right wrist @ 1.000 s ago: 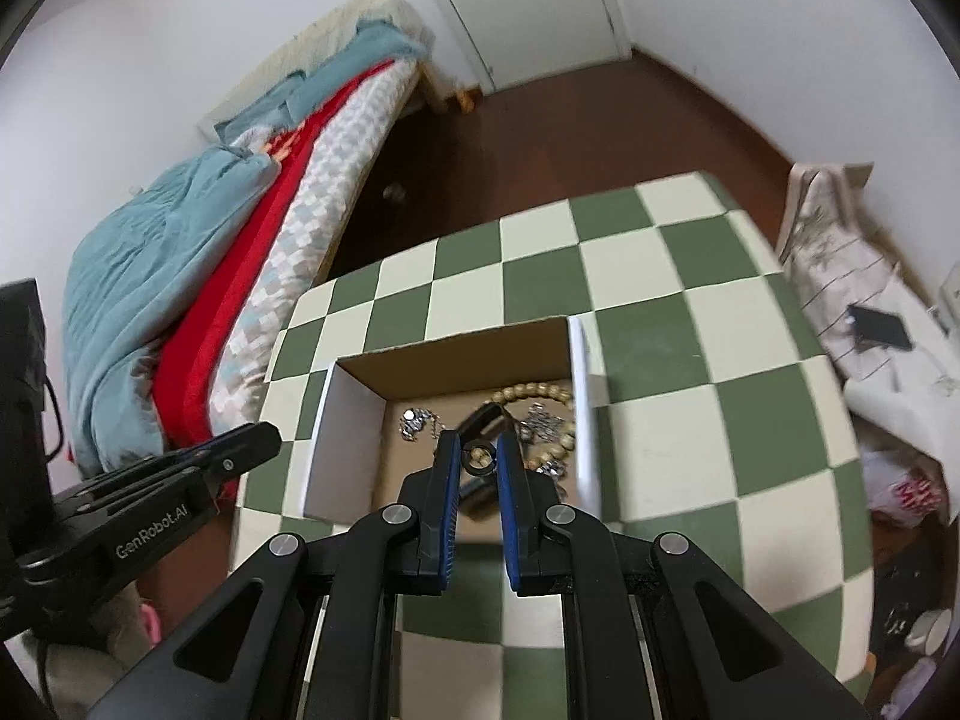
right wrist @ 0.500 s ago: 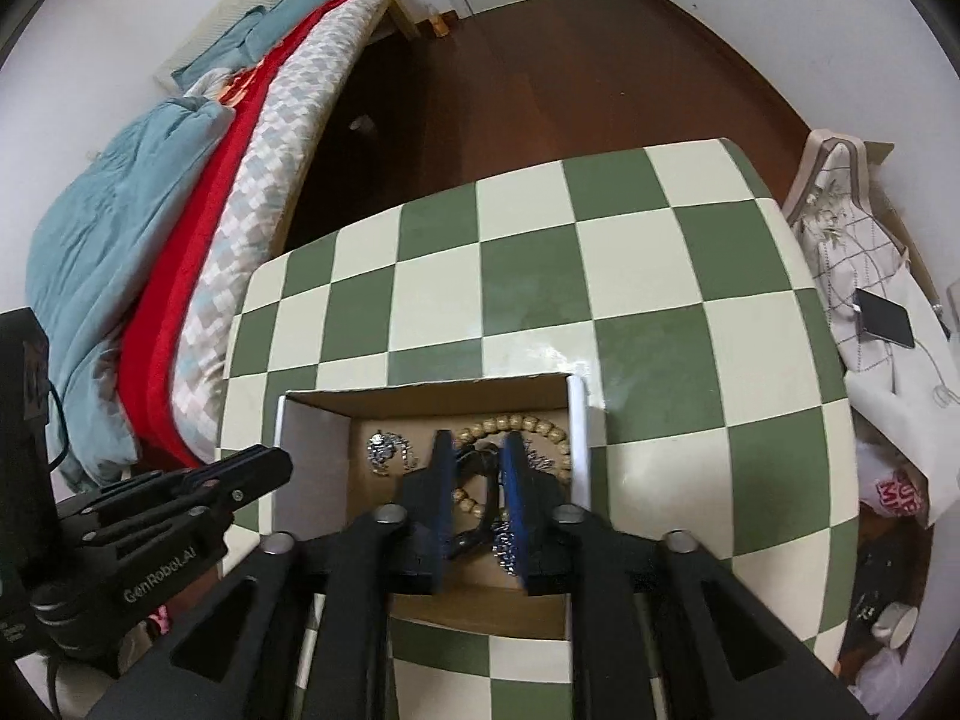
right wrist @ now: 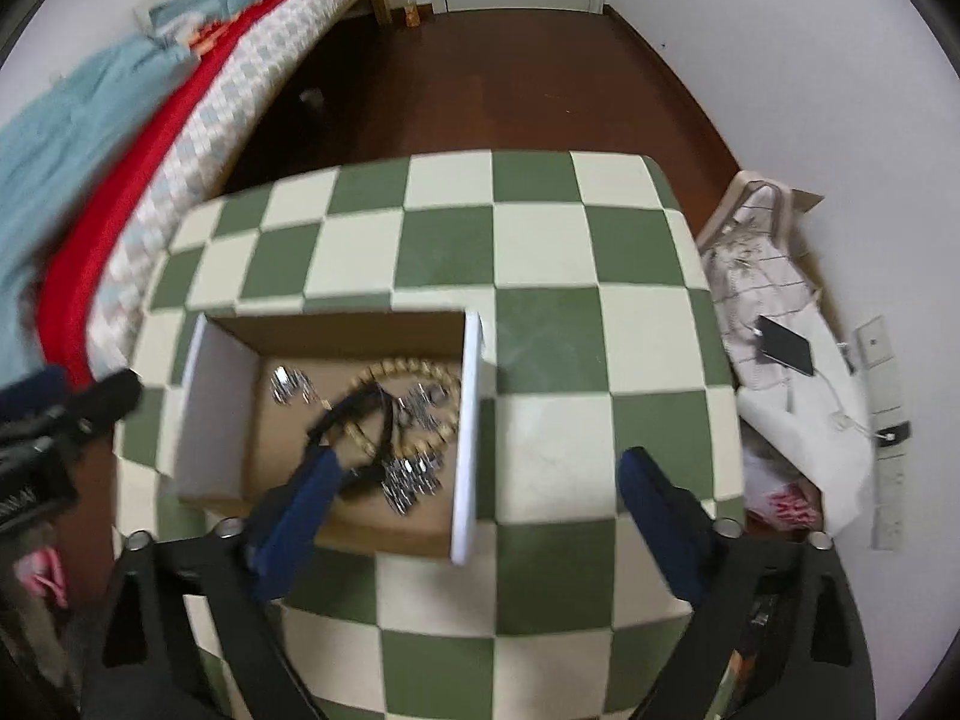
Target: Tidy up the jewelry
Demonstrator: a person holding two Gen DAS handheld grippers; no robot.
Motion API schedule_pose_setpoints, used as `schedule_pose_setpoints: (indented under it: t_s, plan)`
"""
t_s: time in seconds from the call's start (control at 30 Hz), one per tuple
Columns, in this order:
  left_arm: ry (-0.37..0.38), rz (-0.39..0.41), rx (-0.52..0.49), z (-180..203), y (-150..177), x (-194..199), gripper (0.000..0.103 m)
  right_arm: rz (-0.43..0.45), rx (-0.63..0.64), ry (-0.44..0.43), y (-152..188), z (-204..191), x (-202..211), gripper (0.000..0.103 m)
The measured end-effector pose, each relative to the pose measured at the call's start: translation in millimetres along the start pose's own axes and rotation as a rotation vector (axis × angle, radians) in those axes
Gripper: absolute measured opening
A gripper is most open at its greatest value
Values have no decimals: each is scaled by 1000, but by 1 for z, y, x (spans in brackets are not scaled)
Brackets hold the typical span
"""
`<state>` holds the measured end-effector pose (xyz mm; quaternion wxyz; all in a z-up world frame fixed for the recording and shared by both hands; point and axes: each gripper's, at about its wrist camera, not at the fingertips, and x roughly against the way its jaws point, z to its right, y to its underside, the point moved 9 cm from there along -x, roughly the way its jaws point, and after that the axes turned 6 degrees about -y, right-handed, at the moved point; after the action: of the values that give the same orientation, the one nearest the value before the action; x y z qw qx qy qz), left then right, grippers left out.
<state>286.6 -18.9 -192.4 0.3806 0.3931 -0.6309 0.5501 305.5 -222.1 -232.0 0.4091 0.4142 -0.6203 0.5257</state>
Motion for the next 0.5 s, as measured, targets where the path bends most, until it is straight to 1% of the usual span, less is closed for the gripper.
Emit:
schedule_pose_setpoints:
  t_s: [0.13,0.27,0.5]
  plan:
    - [-32,30,0,-4,18,14,103,2,17,30,21,-2,7,102]
    - [-25,55,5,-5,35,32,103,26,7,34,38,-4,23,103]
    - [-21,139,29,-11,62,77,103,94,-1,47,66,-9,63,103]
